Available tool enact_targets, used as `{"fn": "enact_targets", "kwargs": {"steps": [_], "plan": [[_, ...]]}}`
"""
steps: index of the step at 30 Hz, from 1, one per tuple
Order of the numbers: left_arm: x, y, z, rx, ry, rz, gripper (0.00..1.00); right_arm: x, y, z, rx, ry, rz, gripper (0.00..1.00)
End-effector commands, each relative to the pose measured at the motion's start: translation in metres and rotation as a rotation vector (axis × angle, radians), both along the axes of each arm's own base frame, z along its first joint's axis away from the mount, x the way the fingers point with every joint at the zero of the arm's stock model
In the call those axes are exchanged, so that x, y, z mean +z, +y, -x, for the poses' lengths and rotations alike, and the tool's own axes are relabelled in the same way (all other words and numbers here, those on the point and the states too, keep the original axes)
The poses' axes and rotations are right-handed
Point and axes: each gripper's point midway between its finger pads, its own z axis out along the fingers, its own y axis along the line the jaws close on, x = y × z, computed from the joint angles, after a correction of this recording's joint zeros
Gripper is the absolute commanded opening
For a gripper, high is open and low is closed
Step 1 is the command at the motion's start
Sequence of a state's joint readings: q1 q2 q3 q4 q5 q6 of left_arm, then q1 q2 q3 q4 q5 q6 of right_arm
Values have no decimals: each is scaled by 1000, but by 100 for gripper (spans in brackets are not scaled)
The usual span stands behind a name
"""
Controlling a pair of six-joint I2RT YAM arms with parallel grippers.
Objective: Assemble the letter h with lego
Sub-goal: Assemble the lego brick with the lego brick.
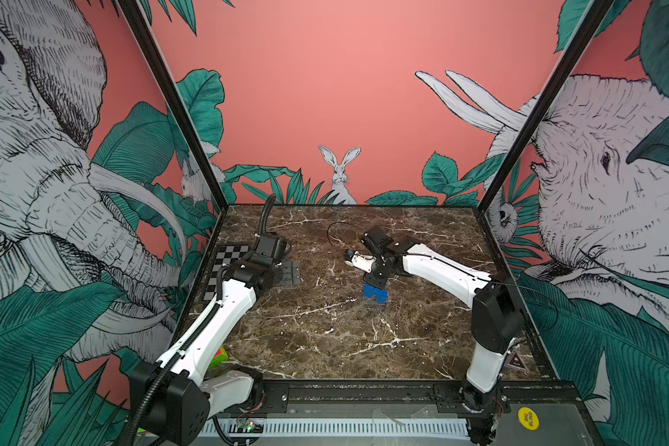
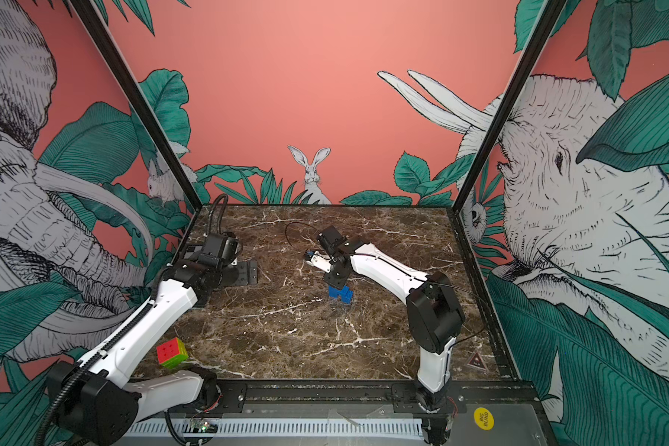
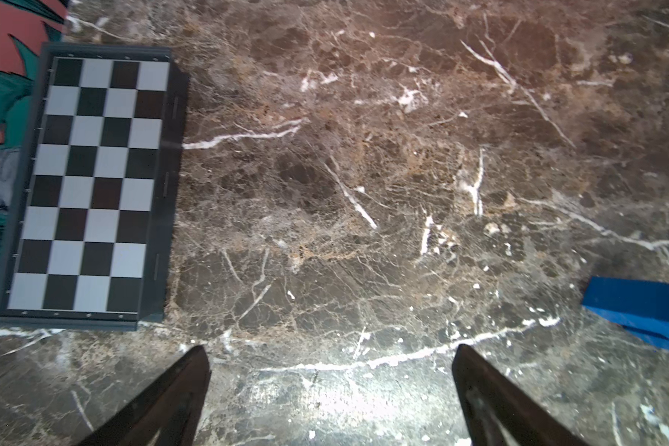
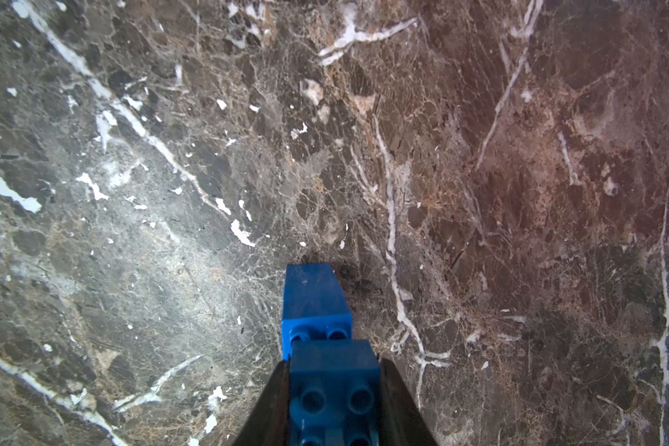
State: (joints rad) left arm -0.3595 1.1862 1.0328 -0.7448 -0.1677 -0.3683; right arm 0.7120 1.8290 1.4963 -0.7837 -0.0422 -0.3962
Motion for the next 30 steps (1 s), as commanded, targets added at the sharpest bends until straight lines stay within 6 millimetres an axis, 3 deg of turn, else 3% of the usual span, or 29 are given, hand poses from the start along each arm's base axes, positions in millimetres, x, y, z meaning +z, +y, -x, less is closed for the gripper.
{"fn": "enact_targets", "kwargs": {"steps": [1,9,17,26,30], "plan": [[-7,-14,5,-68,29,33,99,-8,0,2,-5,21,0,0],[-4,-44,22,-240,-10,-80,99,-10,0,1,-15,19,-3,0],[-17,-73,40,-409,-36,3,99,-8,1,-1,-25,16,-3,0],[-28,-72,41,-439,-12,-46,99,2,2,0,-30,8,-26,0],[-24,-78,40,-463,-36,-20,99,2,4,1,-30,16,-31,0]]}}
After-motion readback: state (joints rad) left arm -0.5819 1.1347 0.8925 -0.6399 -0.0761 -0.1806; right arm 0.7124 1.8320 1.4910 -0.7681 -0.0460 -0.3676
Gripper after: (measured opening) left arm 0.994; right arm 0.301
